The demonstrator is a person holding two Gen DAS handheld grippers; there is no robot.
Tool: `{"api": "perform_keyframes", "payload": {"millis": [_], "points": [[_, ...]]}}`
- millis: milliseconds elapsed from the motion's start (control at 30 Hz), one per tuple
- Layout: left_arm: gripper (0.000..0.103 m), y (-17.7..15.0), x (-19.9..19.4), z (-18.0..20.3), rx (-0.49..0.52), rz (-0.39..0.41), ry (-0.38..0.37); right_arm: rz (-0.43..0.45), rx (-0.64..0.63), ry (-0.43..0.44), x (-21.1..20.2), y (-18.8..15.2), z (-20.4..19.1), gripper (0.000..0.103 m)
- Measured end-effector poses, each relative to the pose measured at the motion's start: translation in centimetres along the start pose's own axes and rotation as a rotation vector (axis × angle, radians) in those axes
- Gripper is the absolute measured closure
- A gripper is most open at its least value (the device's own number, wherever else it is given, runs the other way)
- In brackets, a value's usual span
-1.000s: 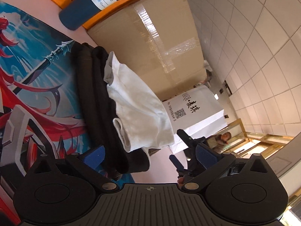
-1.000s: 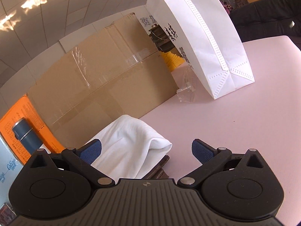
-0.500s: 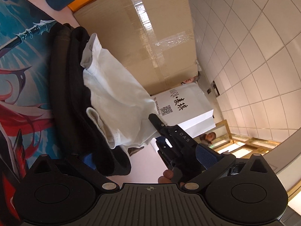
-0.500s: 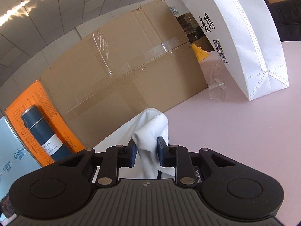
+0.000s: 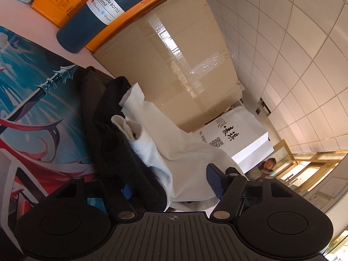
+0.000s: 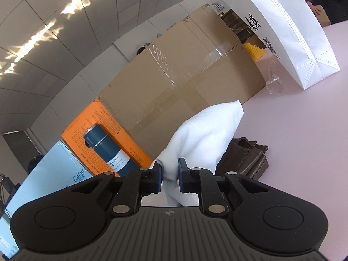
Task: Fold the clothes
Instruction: 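Close the right gripper on the white T-shirt while the left gripper grasps it too, then lift the white T-shirt with both grippers and carry it onto the desk mat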
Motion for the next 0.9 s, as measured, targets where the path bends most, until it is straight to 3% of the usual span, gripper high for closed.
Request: {"api": "perform_keyframes", "payload": {"millis": [33, 67, 100, 167, 233, 267, 333, 367, 400, 567, 700, 900], "points": [[0.082, 0.0, 0.1, -0.3, 0.001, -0.006, 0.011, 0.009, -0.008, -0.029, 0.3, 0.1, 0.1, 0.073], [0.086, -0.1, 0.1, -0.5, 0.001, -0.013, 0.021, 0.012, 0.005, -0.049, 0.8, 0.3, 0.5, 0.051], [0.087, -0.1, 0.2, -0.8, 0.002, -0.019, 0.032, 0.013, 0.017, -0.063, 1.3, 0.4, 0.8, 0.038], [0.087, -0.2, 0.1, -0.7, 0.021, -0.013, 0.041, 0.002, 0.041, -0.073, 2.4, 0.7, 1.1, 0.037], [0.087, -0.6, 0.0, -0.8, 0.042, -0.009, 0.051, -0.001, 0.037, -0.132, 3.4, 0.8, 1.1, 0.039], [0.087, -0.8, 0.0, -0.9, 0.046, -0.008, 0.051, 0.000, 0.031, -0.166, 3.7, 0.8, 1.1, 0.045], [0.088, -0.9, 0.0, -0.9, 0.052, -0.002, 0.049, 0.000, 0.022, -0.222, 4.0, 0.6, 1.0, 0.065], [0.089, -0.9, -0.2, -1.0, 0.053, 0.004, 0.047, 0.000, 0.019, -0.247, 3.9, 0.5, 0.9, 0.081], [0.090, -0.9, -0.3, -1.0, 0.054, 0.010, 0.045, 0.000, 0.019, -0.260, 3.8, 0.4, 0.8, 0.088], [0.093, -1.0, -1.9, 0.3, 0.118, 0.086, 0.019, 0.018, 0.056, -0.155, 1.2, -0.2, -1.1, 0.092], [0.093, -1.1, -3.7, 1.8, 0.181, 0.152, -0.019, 0.043, 0.079, -0.005, -0.6, -0.5, -4.4, 0.092], [0.094, -1.0, -7.5, 4.1, 0.226, 0.251, -0.097, 0.071, -0.011, 0.164, -2.7, -1.2, -11.2, 0.092]]}}
Point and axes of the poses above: each gripper's, at about its wrist camera, not at the fingertips, and x roughly the way its jaws point, z to its right, y to its top, the point moved 5 cm from there along x, roughly the way its jaws point, and after that the axes turned 15 degrees about -z, right-handed, at the moved point
